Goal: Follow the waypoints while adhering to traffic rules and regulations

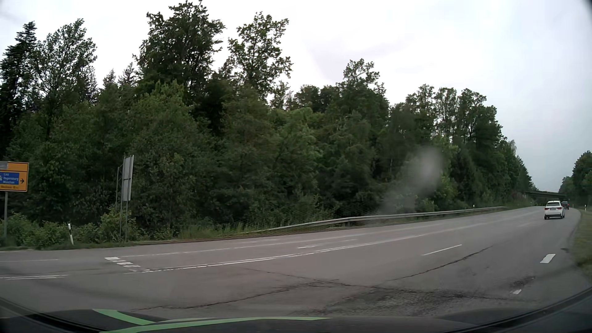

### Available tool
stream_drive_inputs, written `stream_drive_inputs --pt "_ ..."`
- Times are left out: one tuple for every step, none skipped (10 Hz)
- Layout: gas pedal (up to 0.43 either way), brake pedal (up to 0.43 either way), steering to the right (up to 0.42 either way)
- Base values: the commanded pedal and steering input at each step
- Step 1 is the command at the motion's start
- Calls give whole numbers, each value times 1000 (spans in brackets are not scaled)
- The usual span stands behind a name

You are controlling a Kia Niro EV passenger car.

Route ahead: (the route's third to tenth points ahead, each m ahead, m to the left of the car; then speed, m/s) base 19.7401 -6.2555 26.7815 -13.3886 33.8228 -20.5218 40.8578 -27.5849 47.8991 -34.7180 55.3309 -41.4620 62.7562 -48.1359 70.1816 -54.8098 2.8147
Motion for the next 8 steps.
stream_drive_inputs --pt "268 0 372" --pt "268 0 372" --pt "268 0 373" --pt "268 0 373" --pt "268 0 374" --pt "268 0 374" --pt "268 0 373" --pt "268 0 370"
